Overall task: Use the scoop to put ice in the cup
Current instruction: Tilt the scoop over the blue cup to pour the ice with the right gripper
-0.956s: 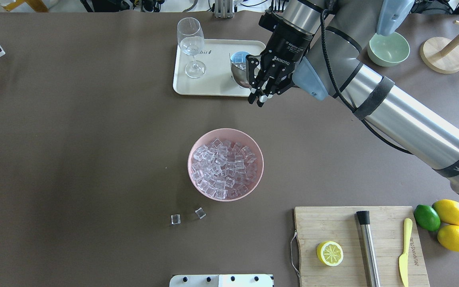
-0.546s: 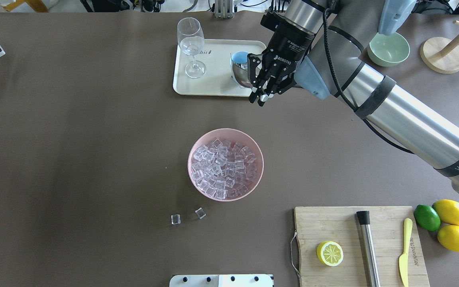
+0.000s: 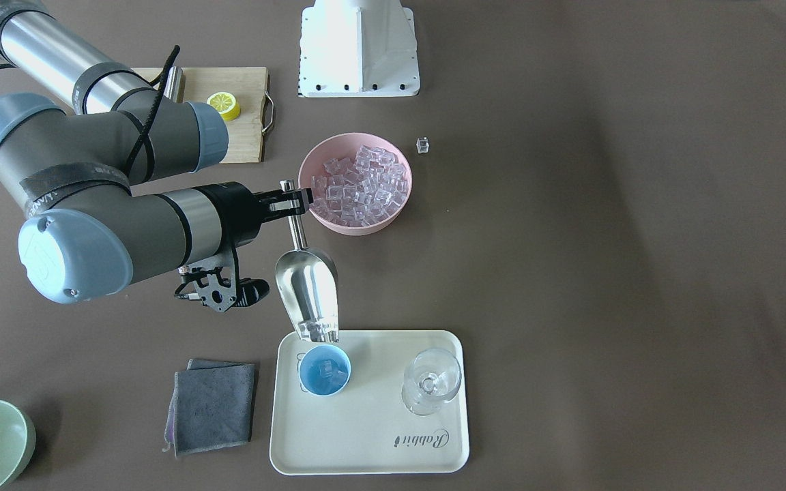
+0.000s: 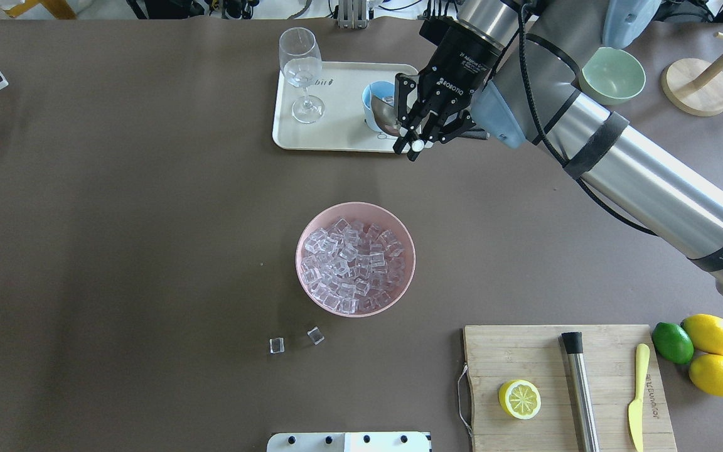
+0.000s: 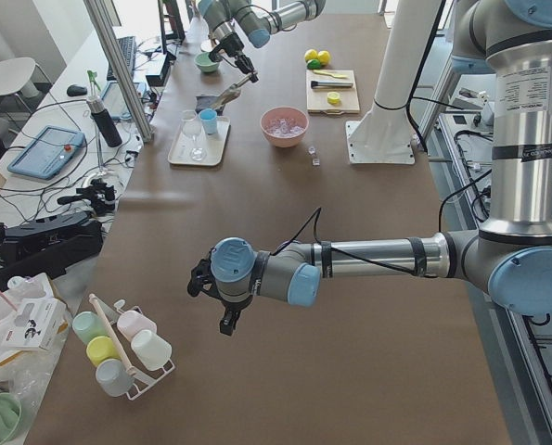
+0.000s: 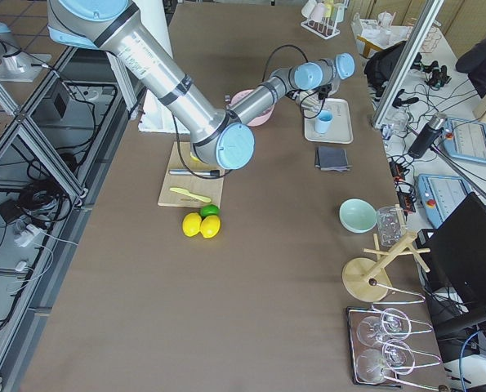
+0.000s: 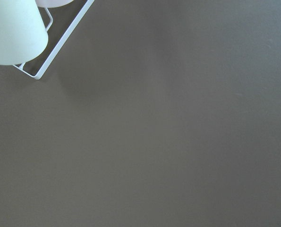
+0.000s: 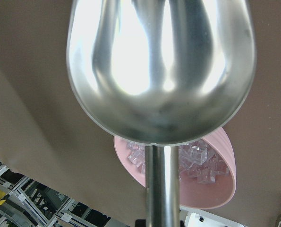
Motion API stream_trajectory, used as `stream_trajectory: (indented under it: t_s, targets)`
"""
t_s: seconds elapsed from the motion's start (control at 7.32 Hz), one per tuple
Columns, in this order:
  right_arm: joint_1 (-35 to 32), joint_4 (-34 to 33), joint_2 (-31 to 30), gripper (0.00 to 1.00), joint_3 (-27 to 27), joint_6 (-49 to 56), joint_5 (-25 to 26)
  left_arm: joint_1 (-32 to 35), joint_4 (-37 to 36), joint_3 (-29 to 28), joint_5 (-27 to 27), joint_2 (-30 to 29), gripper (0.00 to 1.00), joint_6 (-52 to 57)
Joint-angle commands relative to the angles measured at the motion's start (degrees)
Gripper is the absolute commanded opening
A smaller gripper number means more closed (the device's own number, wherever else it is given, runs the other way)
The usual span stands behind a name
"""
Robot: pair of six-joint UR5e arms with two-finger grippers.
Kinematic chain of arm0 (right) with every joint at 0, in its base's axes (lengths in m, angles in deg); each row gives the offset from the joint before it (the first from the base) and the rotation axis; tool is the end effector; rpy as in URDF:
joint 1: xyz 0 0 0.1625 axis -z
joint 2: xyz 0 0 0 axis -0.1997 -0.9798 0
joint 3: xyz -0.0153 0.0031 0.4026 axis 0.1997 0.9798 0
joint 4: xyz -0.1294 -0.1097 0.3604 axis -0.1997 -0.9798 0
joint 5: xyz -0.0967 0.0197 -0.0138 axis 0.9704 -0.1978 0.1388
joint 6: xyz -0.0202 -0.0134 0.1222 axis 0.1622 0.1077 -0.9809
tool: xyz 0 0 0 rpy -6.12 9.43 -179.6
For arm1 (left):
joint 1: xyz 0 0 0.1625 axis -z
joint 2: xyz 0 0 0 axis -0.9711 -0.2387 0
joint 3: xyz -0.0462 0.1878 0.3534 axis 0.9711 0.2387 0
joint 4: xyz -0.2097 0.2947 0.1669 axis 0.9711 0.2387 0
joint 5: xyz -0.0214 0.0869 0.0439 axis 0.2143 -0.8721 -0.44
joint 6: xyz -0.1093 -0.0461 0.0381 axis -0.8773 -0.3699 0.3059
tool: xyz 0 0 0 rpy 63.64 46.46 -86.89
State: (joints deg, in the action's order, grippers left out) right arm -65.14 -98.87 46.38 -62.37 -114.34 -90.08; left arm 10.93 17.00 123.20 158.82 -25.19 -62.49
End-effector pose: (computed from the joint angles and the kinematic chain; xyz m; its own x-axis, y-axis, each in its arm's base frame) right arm -0.4130 -0.5774 0.1994 0.2768 0.1900 0.9419 0.4971 0.8106 -0.3096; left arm -0.0161 -0.4646 0.6590 0.6412 0.2752 -0.7163 -0.1108 0.9569 0.2685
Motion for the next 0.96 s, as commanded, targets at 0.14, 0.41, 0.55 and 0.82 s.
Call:
stream_trajectory:
  t_s: [0.14,0.41,0.55,0.82]
  targets:
    - [-0.18,-0.55,0.1,0.0,0.7,0.0,-1.26,0.77,-1.05,0.22,1.79,0.19,0.98,-0.27]
    - [-0.18,-0.55,0.1,0.0,0.87,0.0,-1.17,1.04,-2.19,1.61,1.98,0.1,0.98,-5.5]
    - [-0.18,-0.55,0.01,0.0,0.79,0.0,-0.82,1.04,-3.68,2.84,1.98,0.1,0.98,-6.93]
    - [-0.09,-0.37,-1.74,0.0,-4.1,-0.7,6.17,0.51,-11.21,5.65,1.55,-0.59,0.98,-6.95]
